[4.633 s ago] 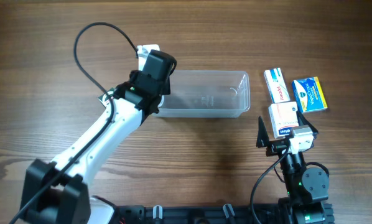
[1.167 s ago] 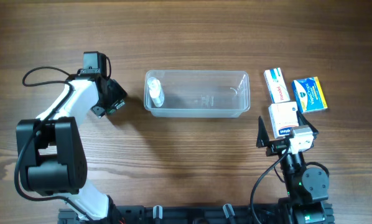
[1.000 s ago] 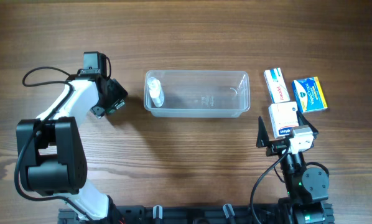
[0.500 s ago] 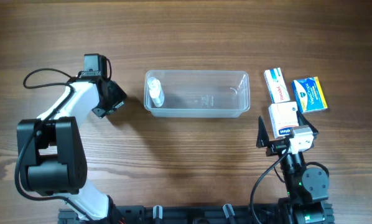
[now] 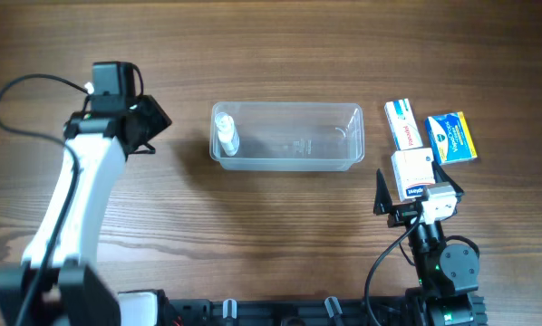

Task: Pack container
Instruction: 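Lift the Zam-Buk box with the left gripper and carry it over the container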

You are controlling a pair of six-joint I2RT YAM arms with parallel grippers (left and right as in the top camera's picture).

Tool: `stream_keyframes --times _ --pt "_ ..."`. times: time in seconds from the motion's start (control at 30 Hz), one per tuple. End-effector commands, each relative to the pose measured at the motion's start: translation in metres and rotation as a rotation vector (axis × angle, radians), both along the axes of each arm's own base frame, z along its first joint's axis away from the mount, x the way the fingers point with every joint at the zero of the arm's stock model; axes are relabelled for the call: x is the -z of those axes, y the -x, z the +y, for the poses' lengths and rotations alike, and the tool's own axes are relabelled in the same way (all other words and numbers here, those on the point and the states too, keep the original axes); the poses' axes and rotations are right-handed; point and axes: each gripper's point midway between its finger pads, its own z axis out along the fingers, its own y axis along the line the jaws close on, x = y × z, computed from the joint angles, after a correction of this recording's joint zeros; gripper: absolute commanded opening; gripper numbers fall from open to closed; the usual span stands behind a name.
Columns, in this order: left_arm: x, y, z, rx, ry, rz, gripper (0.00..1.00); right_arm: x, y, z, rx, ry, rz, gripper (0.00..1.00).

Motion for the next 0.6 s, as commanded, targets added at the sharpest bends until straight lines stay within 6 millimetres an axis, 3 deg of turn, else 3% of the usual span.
stream_keyframes --times 0.0,0.1,0.27,0.4,0.57 --pt "-0.056 0.002 -0.02 0.095 -0.023 -0.154 0.53 0.0 0.0 0.002 -0.014 -0.015 -0.001 1.0" --pt "-0.087 0.011 -0.05 0.176 -0.014 -0.244 0.53 0.0 0.0 0.002 -0.014 -0.015 -0.001 1.0" --pt "-0.113 0.021 -0.107 0.333 0.015 -0.313 0.52 0.0 0.0 0.002 -0.014 -0.016 -0.001 1.0" --pt "-0.121 0.031 -0.16 0.47 0.043 -0.354 0.5 0.0 0.0 0.002 -0.014 -0.016 -0.001 1.0" --pt "-0.116 0.039 -0.195 0.529 0.03 -0.361 0.5 0.0 0.0 0.002 -0.014 -0.015 -0.001 1.0"
